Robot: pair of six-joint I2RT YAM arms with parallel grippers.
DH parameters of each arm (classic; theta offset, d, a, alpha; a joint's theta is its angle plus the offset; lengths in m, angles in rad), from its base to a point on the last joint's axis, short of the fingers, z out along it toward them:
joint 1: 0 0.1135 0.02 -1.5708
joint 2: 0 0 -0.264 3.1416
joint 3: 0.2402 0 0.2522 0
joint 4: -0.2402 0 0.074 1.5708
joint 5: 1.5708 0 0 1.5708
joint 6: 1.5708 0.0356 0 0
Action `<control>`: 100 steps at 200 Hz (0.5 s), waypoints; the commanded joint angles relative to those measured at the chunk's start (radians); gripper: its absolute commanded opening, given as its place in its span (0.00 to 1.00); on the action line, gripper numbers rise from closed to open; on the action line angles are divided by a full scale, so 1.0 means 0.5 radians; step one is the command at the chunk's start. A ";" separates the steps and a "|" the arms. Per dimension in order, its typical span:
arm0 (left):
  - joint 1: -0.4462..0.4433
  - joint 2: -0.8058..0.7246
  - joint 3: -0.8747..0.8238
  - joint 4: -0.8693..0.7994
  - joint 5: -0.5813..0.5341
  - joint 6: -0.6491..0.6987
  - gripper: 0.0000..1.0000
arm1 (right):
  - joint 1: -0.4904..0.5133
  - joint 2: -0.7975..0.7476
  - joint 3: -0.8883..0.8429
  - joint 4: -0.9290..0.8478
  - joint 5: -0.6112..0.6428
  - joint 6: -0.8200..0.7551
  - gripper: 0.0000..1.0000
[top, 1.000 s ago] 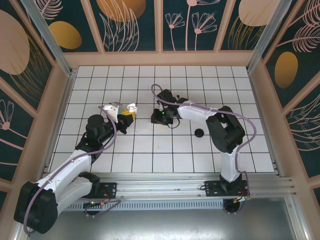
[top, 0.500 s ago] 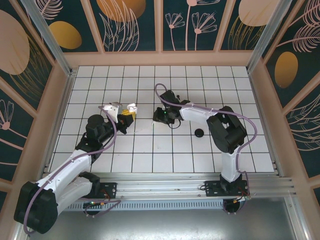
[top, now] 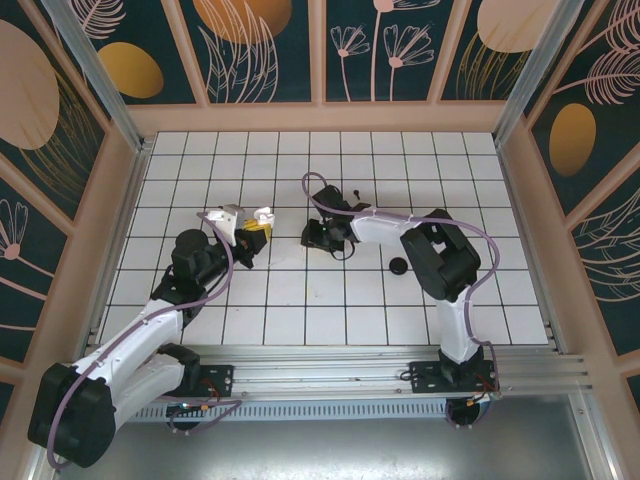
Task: Insert wireless bluetooth earbuds into charging case
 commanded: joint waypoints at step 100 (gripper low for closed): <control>0.012 -0.018 -0.031 0.011 -0.003 0.038 0.08 | 0.042 0.160 0.171 -0.119 0.039 -0.036 0.30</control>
